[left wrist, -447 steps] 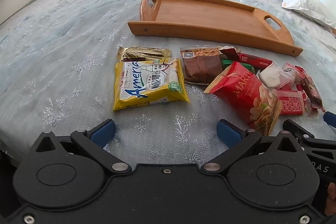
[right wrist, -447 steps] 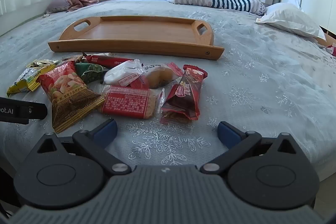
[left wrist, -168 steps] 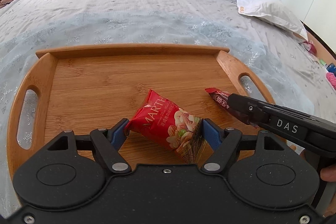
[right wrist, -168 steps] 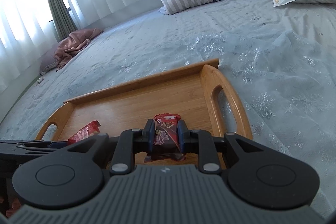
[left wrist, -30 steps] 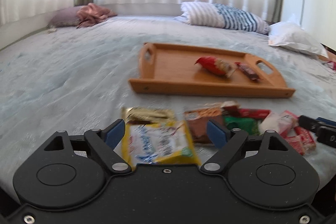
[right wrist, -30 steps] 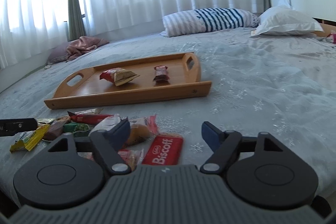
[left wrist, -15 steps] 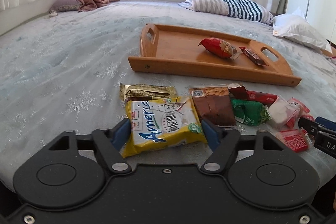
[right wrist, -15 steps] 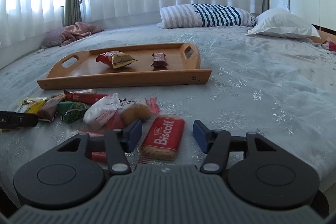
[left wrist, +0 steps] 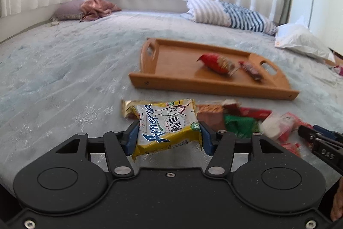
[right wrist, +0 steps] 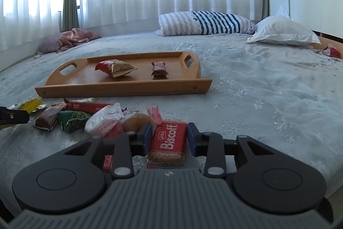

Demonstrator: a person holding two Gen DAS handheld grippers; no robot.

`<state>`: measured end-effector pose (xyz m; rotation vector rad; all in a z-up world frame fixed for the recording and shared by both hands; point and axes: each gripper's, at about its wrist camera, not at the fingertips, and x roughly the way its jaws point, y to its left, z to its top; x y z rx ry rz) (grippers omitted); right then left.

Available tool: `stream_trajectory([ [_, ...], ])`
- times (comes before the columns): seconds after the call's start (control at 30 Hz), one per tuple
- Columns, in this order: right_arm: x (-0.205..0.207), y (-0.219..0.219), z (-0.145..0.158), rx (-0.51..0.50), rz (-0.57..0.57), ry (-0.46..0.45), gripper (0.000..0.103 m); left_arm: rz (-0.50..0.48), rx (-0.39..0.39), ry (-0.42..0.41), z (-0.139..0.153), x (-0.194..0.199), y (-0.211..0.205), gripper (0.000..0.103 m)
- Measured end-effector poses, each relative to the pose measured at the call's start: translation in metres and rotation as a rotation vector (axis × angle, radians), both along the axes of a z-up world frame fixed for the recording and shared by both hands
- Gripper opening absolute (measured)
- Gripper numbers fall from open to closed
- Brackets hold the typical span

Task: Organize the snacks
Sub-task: 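Grasp the yellow Americana pack with the left tool while the right tool grasps the red Biscoff packet, then carry the Americana pack and Biscoff packet onto the wooden tray with both tools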

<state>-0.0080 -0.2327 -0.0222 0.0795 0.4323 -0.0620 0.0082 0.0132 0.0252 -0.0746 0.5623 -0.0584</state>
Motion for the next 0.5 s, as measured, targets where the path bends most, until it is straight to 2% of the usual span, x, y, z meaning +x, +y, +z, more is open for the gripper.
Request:
stream_trajectory([
  [0.17,0.004,-0.005,0.007,0.005,-0.015,-0.012,0.037,-0.033,0.024,-0.04,0.011,-0.002,-0.009,0.055],
  [0.5,0.004,-0.008,0.014,0.0,-0.014,-0.033,0.037,-0.05,0.024,-0.044,0.018,0.001,-0.013,0.055],
])
